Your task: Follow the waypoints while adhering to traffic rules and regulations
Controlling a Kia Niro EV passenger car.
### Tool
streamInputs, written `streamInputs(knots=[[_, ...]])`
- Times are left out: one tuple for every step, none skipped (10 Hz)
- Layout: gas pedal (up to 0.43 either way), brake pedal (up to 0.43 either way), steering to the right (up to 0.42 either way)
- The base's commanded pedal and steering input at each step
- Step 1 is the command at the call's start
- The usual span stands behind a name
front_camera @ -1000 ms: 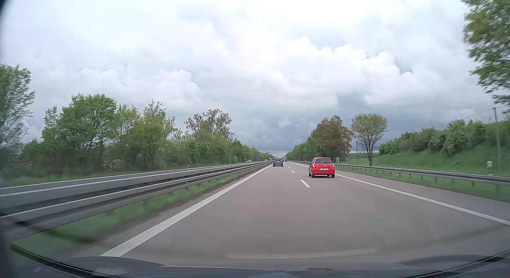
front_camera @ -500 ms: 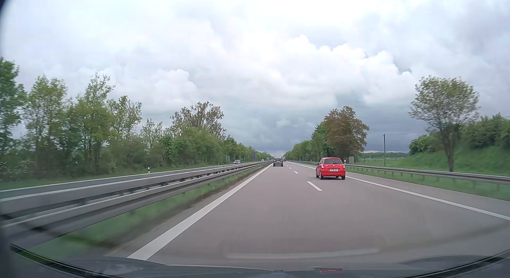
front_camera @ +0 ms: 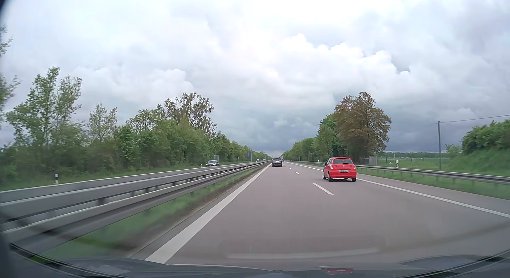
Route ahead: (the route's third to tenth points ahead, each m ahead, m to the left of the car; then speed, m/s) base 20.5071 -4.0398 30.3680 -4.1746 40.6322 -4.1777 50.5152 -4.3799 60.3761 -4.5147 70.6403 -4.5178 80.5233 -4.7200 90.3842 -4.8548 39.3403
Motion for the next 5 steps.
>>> streamInputs(knots=[[0.398, 0.012, 0.004], [0.398, 0.012, 0.004], [0.398, 0.012, 0.004], [0.398, 0.012, 0.003], [0.398, 0.012, 0.003]])
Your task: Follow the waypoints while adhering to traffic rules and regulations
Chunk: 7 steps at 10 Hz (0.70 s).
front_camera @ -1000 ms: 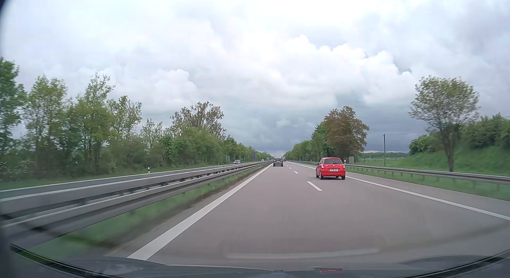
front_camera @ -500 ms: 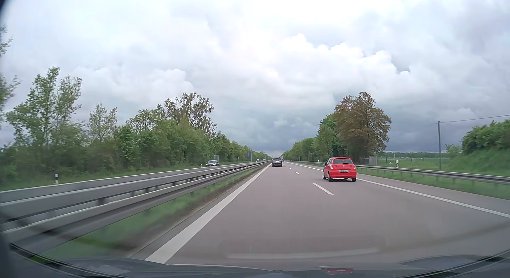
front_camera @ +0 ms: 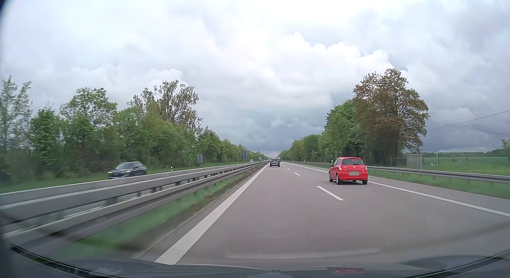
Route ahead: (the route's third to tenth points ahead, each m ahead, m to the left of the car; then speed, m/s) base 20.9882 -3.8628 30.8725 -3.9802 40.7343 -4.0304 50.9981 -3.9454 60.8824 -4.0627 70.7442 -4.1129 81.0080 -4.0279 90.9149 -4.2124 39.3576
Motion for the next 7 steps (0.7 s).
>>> streamInputs(knots=[[0.398, 0.012, 0.003], [0.398, 0.012, 0.002], [0.398, 0.012, 0.001], [0.398, 0.012, 0.0], [0.429, 0.006, 0.0], [0.441, 0.006, -0.001], [0.449, 0.012, -0.002]])
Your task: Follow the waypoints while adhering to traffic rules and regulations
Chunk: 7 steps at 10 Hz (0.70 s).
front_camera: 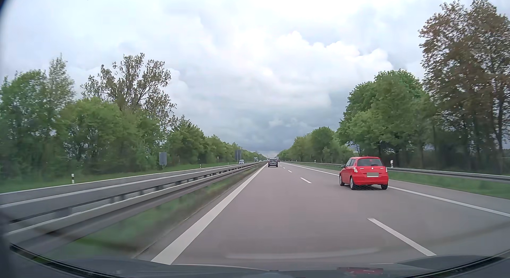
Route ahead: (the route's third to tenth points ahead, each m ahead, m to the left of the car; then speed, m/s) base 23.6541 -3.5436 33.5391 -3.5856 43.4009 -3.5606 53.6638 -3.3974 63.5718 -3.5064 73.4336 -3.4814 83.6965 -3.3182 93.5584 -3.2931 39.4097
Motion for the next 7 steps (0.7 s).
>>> streamInputs(knots=[[0.449, 0.012, -0.002], [0.449, 0.012, -0.002], [0.449, 0.006, -0.003], [0.449, 0.012, -0.003], [0.449, 0.012, -0.003], [0.461, 0.012, -0.002], [0.461, 0.012, -0.002]])
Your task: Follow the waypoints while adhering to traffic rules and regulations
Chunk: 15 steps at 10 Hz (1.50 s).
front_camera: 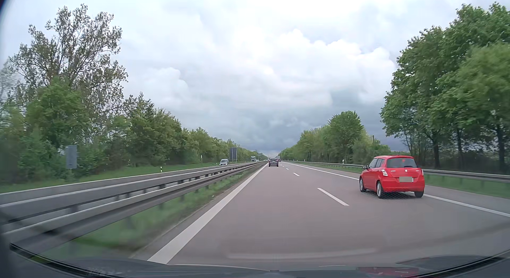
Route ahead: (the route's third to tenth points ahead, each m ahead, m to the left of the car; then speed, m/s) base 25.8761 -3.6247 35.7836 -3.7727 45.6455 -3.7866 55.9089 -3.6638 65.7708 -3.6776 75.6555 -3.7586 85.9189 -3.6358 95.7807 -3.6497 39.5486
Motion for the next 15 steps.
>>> streamInputs(knots=[[0.461, 0.012, -0.002], [0.461, 0.012, -0.002], [0.461, 0.012, -0.002], [0.461, 0.012, -0.002], [0.461, 0.006, -0.002], [0.461, 0.012, -0.002], [0.461, 0.012, -0.002], [0.461, 0.012, -0.002], [0.461, 0.012, -0.002], [0.461, 0.012, -0.003], [0.461, 0.012, -0.002], [0.461, 0.012, -0.002], [0.461, 0.012, -0.002], [0.461, 0.012, -0.002], [0.461, 0.012, -0.002]])
